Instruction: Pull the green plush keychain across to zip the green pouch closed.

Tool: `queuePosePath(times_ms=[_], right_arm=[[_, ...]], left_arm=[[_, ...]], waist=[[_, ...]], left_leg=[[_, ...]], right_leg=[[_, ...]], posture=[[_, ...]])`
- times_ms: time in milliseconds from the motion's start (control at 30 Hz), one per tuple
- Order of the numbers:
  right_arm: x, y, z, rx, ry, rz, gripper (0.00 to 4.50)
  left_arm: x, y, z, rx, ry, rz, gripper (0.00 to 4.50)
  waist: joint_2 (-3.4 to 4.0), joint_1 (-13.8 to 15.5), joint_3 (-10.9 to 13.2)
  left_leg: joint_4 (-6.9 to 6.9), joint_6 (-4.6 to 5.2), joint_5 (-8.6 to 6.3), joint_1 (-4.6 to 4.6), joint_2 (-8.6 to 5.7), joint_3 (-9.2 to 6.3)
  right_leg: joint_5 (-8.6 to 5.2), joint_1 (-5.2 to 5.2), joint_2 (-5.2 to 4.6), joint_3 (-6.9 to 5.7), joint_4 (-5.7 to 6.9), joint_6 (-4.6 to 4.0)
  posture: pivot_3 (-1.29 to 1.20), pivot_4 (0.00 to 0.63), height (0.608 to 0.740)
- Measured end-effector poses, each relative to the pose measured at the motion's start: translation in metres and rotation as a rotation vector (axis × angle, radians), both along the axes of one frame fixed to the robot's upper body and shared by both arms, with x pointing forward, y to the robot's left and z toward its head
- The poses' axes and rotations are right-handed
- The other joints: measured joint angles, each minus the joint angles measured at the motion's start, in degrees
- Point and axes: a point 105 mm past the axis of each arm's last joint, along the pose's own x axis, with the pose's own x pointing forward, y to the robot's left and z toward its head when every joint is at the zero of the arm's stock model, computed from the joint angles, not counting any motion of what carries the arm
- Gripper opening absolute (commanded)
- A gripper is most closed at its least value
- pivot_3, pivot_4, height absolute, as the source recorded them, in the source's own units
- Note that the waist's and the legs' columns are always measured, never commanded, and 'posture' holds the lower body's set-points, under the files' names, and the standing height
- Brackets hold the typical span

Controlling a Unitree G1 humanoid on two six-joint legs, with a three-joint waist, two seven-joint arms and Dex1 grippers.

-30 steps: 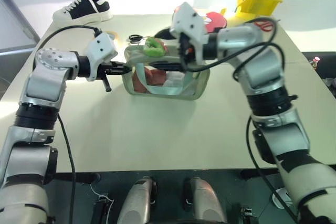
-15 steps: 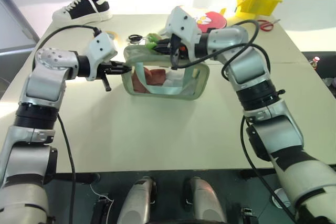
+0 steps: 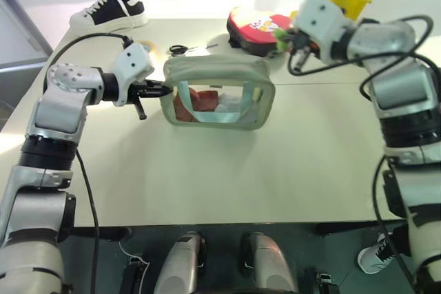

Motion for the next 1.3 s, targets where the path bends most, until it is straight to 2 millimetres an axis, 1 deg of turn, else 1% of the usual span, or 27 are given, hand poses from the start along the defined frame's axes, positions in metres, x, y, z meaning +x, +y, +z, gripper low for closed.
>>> queuePosePath(times_ms=[100, 133, 167, 233, 267, 300, 333, 367, 433, 500, 600, 700, 733, 767, 800, 833, 900, 967, 1000, 1067, 1100, 1133, 1233, 1300], right_arm=[[0.0, -0.018, -0.02, -0.058, -0.004, -0.071, 0.1], [0.0, -0.023, -0.029, -0.075, -0.003, -0.094, 0.1], [0.0, -0.027, -0.041, -0.084, 0.009, -0.108, 0.1], [-0.003, -0.03, -0.078, -0.067, 0.078, -0.127, 0.1], [-0.004, -0.027, -0.096, -0.038, 0.119, -0.128, 0.1], [-0.005, -0.019, -0.118, 0.016, 0.174, -0.123, 0.1], [-0.007, -0.01, -0.136, 0.08, 0.222, -0.115, 0.1], [-0.008, 0.001, -0.146, 0.142, 0.253, -0.106, 0.1], [-0.007, 0.014, -0.151, 0.227, 0.273, -0.101, 0.1], [-0.005, 0.017, -0.15, 0.279, 0.273, -0.116, 0.1], [-0.003, 0.018, -0.147, 0.365, 0.284, -0.137, 1.05], [0.0, 0.009, -0.131, 0.425, 0.28, -0.141, 2.58], [0.0, 0.004, -0.124, 0.421, 0.276, -0.138, 3.11], [0.0, -0.002, -0.115, 0.408, 0.263, -0.139, 3.55], [0.0, -0.01, -0.106, 0.385, 0.25, -0.139, 4.16], [0.0, -0.017, -0.097, 0.368, 0.234, -0.141, 4.5], [-0.004, -0.028, -0.081, 0.332, 0.233, -0.125, 4.5], [-0.011, -0.038, -0.063, 0.313, 0.254, -0.089, 4.5], [-0.016, -0.039, -0.053, 0.314, 0.269, -0.056, 4.5], [-0.028, -0.033, -0.039, 0.32, 0.312, 0.031, 4.5], [-0.037, -0.025, -0.034, 0.333, 0.353, 0.098, 4.5], [-0.045, -0.016, -0.029, 0.339, 0.379, 0.159, 4.5], [-0.061, 0.003, -0.017, 0.366, 0.426, 0.274, 4.5], [-0.069, 0.012, -0.007, 0.39, 0.431, 0.32, 4.5]], left_arm=[[-0.001, -0.005, 0.0, -0.007, -0.003, -0.018, 0.0], [-0.001, -0.006, 0.0, -0.008, -0.003, -0.02, 0.0], [-0.001, -0.006, 0.0, -0.009, -0.002, -0.021, 0.0], [-0.001, -0.006, -0.001, -0.009, 0.0, -0.02, 0.0], [-0.001, -0.006, -0.001, -0.009, 0.0, -0.019, 0.0], [-0.001, -0.006, -0.001, -0.009, 0.0, -0.019, 0.0], [0.0, -0.006, -0.001, -0.01, 0.0, -0.017, 0.0], [0.0, -0.007, -0.001, -0.014, 0.0, -0.017, 0.0], [0.001, -0.008, -0.001, -0.022, 0.002, -0.018, 0.0], [0.002, -0.009, -0.002, -0.025, 0.006, -0.018, 0.0], [0.002, -0.008, -0.002, -0.025, 0.006, -0.015, 0.0], [0.002, -0.008, -0.002, -0.025, 0.006, -0.014, 0.0], [0.002, -0.008, -0.002, -0.025, 0.006, -0.014, 0.0], [0.002, -0.007, -0.002, -0.026, 0.006, -0.014, 0.0], [0.002, -0.008, -0.002, -0.026, 0.006, -0.014, 0.0], [0.002, -0.007, -0.002, -0.025, 0.005, -0.013, 0.37], [0.002, -0.007, -0.001, -0.032, 0.003, -0.011, 1.12], [0.001, -0.005, 0.003, -0.054, 0.001, -0.01, 2.14], [0.001, -0.003, 0.005, -0.072, 0.005, -0.006, 2.63], [0.0, 0.001, 0.011, -0.119, 0.016, 0.006, 3.63], [-0.002, 0.003, 0.015, -0.154, 0.034, 0.009, 4.16], [-0.003, 0.007, 0.018, -0.18, 0.047, 0.016, 4.46], [-0.01, 0.023, 0.03, -0.224, 0.078, 0.041, 4.46], [-0.013, 0.041, 0.048, -0.26, 0.077, 0.091, 4.46]], waist=[[0.0, -0.1, 0.0], [-0.01, -0.05, 0.0], [-0.01, 0.03, -0.01], [-0.06, 0.11, -0.03], [-0.08, 0.05, -0.05], [-0.08, -0.04, -0.05], [-0.08, -0.1, -0.05], [-0.06, -0.08, -0.04], [-0.06, 0.04, -0.04], [-0.08, 0.12, -0.05], [-0.08, 0.13, -0.05], [-0.07, 0.12, -0.04], [-0.06, 0.16, -0.04], [-0.06, 0.17, -0.04], [-0.06, 0.19, -0.04], [-0.07, 0.16, -0.04], [-0.05, 0.13, -0.03], [-0.05, 0.14, -0.03], [-0.05, 0.14, -0.03], [-0.05, 0.0, -0.03], [-0.06, -0.08, -0.03], [-0.05, -0.18, -0.03], [-0.05, -0.15, -0.03], [-0.06, 0.09, -0.02]], left_leg=[[-0.02, -0.01, 0.01, 0.0, 0.03, 0.03], [-0.02, -0.01, 0.01, 0.01, 0.04, 0.02], [-0.02, 0.0, 0.01, 0.01, 0.04, 0.02], [0.0, 0.0, 0.0, 0.01, 0.04, 0.02], [0.03, 0.01, 0.0, 0.04, 0.04, 0.02], [0.02, 0.01, 0.01, 0.04, 0.04, 0.02], [0.03, 0.01, 0.01, 0.06, 0.06, 0.02], [0.04, 0.0, 0.02, 0.06, 0.06, 0.02], [0.08, 0.0, 0.02, 0.07, 0.06, -0.01], [0.11, 0.0, 0.02, 0.07, 0.06, -0.04], [0.11, 0.01, 0.01, 0.07, 0.05, -0.05], [0.1, 0.01, 0.01, 0.06, 0.05, -0.05], [0.11, 0.01, 0.01, 0.06, 0.04, -0.05], [0.1, 0.01, 0.0, 0.06, 0.04, -0.06], [0.09, 0.03, 0.0, 0.05, 0.03, -0.05], [0.09, 0.04, -0.01, 0.05, 0.03, -0.06], [0.06, 0.04, -0.02, 0.05, 0.03, -0.04], [0.05, 0.05, -0.02, 0.03, 0.04, -0.05], [0.05, 0.06, -0.02, 0.03, 0.04, -0.05], [0.04, 0.06, -0.03, 0.03, 0.07, -0.04], [0.04, 0.06, -0.03, 0.04, 0.09, -0.05], [0.04, 0.06, -0.03, 0.04, 0.11, -0.05], [0.04, 0.05, -0.04, 0.03, 0.12, -0.05], [0.07, 0.03, -0.04, -0.01, 0.12, -0.06]], right_leg=[[0.0, -0.04, 0.01, 0.0, 0.04, 0.0], [0.0, -0.02, 0.01, 0.0, 0.04, 0.0], [0.0, -0.02, 0.02, 0.0, 0.03, 0.0], [0.0, 0.03, 0.01, -0.01, 0.0, 0.0], [0.0, 0.06, 0.02, 0.0, 0.01, 0.0], [0.01, 0.06, 0.02, 0.0, 0.01, 0.01], [0.01, 0.06, 0.03, 0.0, 0.03, 0.01], [0.01, 0.06, 0.03, 0.0, 0.06, 0.01], [0.01, 0.08, 0.05, 0.0, 0.07, 0.01], [0.01, 0.11, 0.07, 0.0, 0.05, 0.01], [0.01, 0.12, 0.06, 0.0, 0.04, 0.01], [0.01, 0.12, 0.06, 0.0, 0.03, 0.01], [0.01, 0.11, 0.06, 0.0, 0.03, 0.01], [0.01, 0.11, 0.06, 0.0, 0.02, 0.01], [0.01, 0.11, 0.05, 0.0, 0.01, 0.01], [0.0, 0.11, 0.06, 0.0, 0.0, 0.01], [0.0, 0.1, 0.05, 0.0, -0.02, 0.01], [0.0, 0.08, 0.05, 0.0, -0.04, 0.01], [0.0, 0.08, 0.04, 0.0, -0.04, 0.01], [0.0, 0.08, 0.05, -0.01, -0.05, 0.01], [0.0, 0.08, 0.05, -0.01, -0.05, 0.01], [0.0, 0.08, 0.04, -0.01, -0.05, 0.01], [0.0, 0.05, -0.01, -0.02, -0.06, 0.01], [0.0, 0.01, -0.04, -0.04, -0.07, 0.01]], posture=[[0.0, 0.15, 0.74], [0.0, 0.15, 0.74], [0.0, 0.15, 0.74], [0.0, 0.15, 0.74], [0.0, 0.15, 0.74], [0.0, 0.15, 0.74], [0.0, 0.15, 0.74], [0.0, 0.15, 0.74], [0.0, 0.15, 0.74], [0.0, 0.15, 0.74], [0.0, 0.15, 0.74], [0.0, 0.15, 0.74], [0.0, 0.15, 0.74], [0.0, 0.15, 0.74], [0.0, 0.15, 0.74], [0.0, 0.15, 0.74], [0.0, 0.15, 0.74], [0.0, 0.15, 0.74], [0.0, 0.15, 0.74], [0.0, 0.15, 0.74], [0.0, 0.15, 0.74], [0.0, 0.15, 0.74], [0.0, 0.15, 0.74], [0.0, 0.15, 0.74]])
